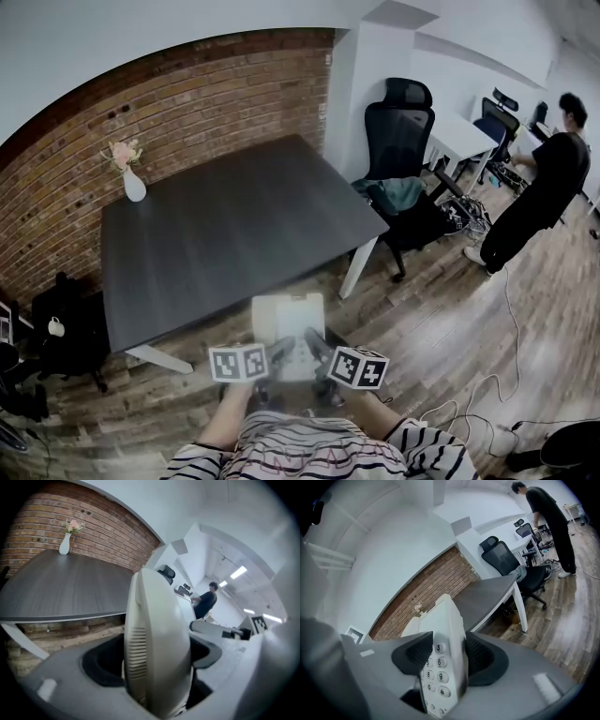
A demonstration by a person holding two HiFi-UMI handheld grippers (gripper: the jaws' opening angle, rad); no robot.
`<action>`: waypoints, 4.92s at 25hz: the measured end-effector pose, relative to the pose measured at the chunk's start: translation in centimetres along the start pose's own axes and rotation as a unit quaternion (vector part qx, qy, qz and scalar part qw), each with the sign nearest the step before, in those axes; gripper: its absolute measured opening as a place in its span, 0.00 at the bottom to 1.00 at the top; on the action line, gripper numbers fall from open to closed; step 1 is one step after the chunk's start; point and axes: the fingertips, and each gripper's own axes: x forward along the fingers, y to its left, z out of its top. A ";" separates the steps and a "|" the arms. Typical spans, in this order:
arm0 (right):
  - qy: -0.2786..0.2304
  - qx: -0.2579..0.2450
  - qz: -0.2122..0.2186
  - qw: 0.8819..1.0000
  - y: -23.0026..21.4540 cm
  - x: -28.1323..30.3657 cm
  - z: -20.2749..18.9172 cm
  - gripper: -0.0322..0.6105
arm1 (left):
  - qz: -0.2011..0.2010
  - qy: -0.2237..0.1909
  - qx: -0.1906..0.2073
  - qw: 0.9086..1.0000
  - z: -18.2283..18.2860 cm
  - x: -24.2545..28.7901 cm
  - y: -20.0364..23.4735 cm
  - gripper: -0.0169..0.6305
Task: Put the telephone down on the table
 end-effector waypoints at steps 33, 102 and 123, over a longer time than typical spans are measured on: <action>-0.009 0.023 -0.012 1.000 2.4 31.8 13.8 0.37 | -0.006 0.022 0.006 1.000 26.2 11.0 20.6 0.63; 0.182 -0.032 0.103 0.977 -10.5 79.3 35.8 0.37 | 0.147 -0.067 -0.148 0.976 56.2 40.4 46.5 0.63; 0.192 -0.033 0.092 0.977 -12.2 88.4 36.6 0.37 | 0.149 -0.055 -0.160 0.974 60.1 44.9 53.7 0.63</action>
